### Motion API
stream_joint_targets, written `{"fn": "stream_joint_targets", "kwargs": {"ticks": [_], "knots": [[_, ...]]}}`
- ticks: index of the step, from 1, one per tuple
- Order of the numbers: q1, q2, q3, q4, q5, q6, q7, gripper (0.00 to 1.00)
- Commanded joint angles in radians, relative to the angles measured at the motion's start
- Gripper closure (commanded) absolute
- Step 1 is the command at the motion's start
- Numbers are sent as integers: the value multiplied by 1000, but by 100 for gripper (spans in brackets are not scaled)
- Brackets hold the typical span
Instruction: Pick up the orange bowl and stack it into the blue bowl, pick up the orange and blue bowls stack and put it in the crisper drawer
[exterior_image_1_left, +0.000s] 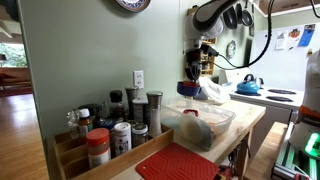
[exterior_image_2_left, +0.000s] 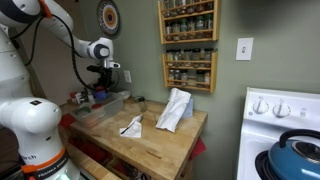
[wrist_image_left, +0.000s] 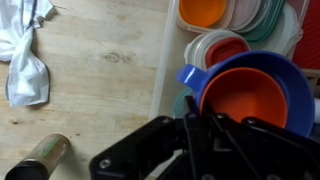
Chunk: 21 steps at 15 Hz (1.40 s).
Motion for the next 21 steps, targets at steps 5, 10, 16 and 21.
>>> {"fn": "stream_joint_targets", "kwargs": {"ticks": [5,10,16,21], "knots": [[14,239,-2,138,-126,105,167,98],[30,328,0,171,-152,93,178,98],[53,377,-8,178,-152,167,215,98],[68,418,-13,195,-159,178,256,98]]}}
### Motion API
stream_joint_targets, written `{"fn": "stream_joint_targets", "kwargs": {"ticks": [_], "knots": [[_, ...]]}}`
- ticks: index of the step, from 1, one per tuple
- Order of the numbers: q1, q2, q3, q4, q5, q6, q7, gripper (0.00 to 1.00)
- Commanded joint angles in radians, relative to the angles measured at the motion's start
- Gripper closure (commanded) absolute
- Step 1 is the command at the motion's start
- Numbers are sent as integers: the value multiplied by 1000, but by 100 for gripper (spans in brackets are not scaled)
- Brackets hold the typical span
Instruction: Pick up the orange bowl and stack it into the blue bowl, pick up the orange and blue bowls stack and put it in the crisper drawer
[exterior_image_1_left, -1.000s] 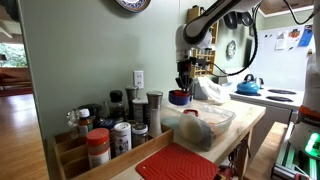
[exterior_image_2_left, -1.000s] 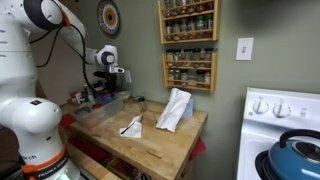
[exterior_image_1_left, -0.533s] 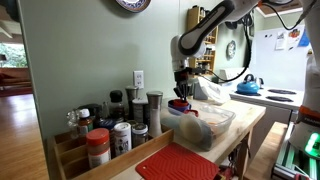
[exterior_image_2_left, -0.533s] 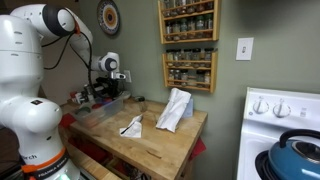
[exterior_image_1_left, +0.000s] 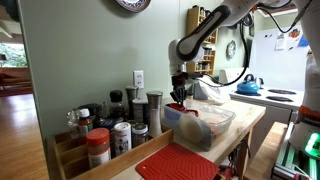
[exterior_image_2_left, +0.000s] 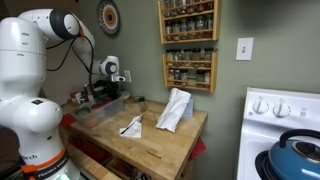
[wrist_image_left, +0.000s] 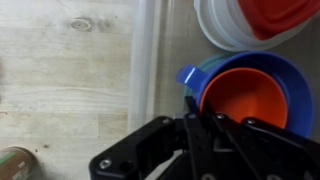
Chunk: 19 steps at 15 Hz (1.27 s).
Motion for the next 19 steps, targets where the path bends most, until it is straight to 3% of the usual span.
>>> {"fn": "stream_joint_targets", "kwargs": {"ticks": [1,2,3,5,9,13,15,16,19], "knots": [[28,42,-19,26,-20,9,47,98],[29,42,-20,27,-18,8,51,98],[30,37,-21,25,-15,10,59,68],[27,-8,-21,8,-11,3,52,62],[3,-151,-16,-42,4,-30,7,31],[-33,-307,-8,-99,59,-80,-165,1],[-46,-376,-16,-130,104,-95,-287,0],[-33,-286,-8,-53,61,-86,-188,4],[-45,-354,-13,-91,83,-96,-257,0]]}}
